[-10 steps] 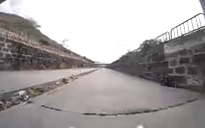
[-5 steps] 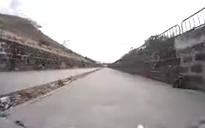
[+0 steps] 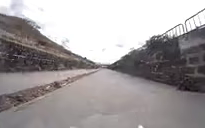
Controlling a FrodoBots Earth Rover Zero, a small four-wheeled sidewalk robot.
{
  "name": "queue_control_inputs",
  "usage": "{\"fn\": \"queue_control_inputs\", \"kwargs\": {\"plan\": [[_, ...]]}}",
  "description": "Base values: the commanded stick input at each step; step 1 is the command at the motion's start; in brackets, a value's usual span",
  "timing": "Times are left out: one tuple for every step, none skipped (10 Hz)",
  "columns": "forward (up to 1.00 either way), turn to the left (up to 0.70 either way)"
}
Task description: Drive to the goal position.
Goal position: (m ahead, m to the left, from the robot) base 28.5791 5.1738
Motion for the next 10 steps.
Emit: {"fn": "queue_control_inputs", "kwargs": {"plan": [[1.0, 0.0], [1.0, 0.0], [1.0, 0.0], [1.0, 0.0], [1.0, 0.0], [1.0, 0.0], [1.0, 0.0], [1.0, -0.08], [1.0, -0.23], [1.0, -0.38]]}}
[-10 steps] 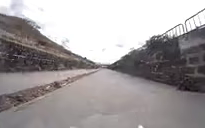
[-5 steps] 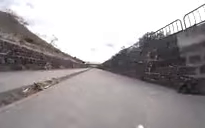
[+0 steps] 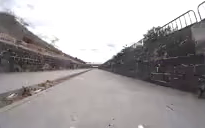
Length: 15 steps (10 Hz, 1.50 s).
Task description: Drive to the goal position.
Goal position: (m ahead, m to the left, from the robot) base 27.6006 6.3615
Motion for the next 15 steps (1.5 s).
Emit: {"fn": "queue_control_inputs", "kwargs": {"plan": [[1.0, -0.26], [1.0, -0.1], [1.0, 0.0], [1.0, 0.0], [1.0, 0.0], [1.0, 0.0], [1.0, 0.0], [1.0, 0.0], [1.0, 0.0], [1.0, 0.0], [1.0, 0.0], [1.0, 0.0], [1.0, 0.0], [1.0, 0.0], [1.0, 0.0]]}}
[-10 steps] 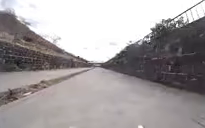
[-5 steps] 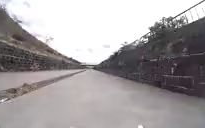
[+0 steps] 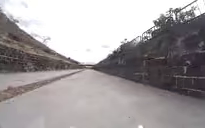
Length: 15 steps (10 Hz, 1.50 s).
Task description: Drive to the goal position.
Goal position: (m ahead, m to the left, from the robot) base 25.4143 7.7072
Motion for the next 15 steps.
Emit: {"fn": "queue_control_inputs", "kwargs": {"plan": [[1.0, 0.0], [1.0, 0.0], [1.0, 0.0], [1.0, 0.0], [1.0, 0.0], [1.0, 0.0], [1.0, 0.0], [1.0, 0.0], [1.0, 0.0], [1.0, 0.0], [1.0, 0.0], [1.0, 0.0], [1.0, 0.0], [1.0, 0.0], [1.0, 0.0]]}}
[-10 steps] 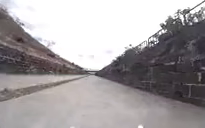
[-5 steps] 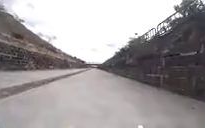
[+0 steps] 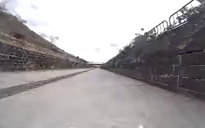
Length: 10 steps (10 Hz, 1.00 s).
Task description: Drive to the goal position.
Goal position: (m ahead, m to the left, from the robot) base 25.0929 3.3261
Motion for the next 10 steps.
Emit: {"fn": "queue_control_inputs", "kwargs": {"plan": [[1.0, 0.0], [1.0, 0.0], [1.0, 0.0], [1.0, -0.02], [1.0, -0.18], [1.0, -0.34], [1.0, -0.3], [1.0, -0.16], [1.0, -0.01], [1.0, 0.0]]}}
